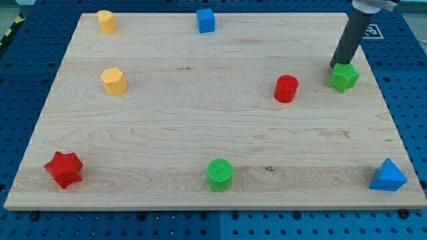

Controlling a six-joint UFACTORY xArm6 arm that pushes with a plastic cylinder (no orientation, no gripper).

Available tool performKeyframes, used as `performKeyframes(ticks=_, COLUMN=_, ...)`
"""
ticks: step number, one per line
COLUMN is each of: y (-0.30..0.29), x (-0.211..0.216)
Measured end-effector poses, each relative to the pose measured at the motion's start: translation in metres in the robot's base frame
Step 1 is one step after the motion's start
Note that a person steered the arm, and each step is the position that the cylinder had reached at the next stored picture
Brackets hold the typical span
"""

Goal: Touch the bottom left side of the green circle

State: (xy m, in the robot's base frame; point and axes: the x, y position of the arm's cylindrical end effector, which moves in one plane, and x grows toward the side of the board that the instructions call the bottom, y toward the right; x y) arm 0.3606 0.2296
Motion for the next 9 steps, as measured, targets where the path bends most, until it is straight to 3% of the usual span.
performKeyframes(ticks=2, y=-0.119, x=0.0)
performKeyframes(ticks=3, y=-0.185, x=0.023)
performKeyframes(ticks=6, y=-0.267, x=0.206)
performKeyframes(ticks=7, y=-0.297, x=0.233)
performKeyframes(ticks=9, y=-0.283, x=0.258)
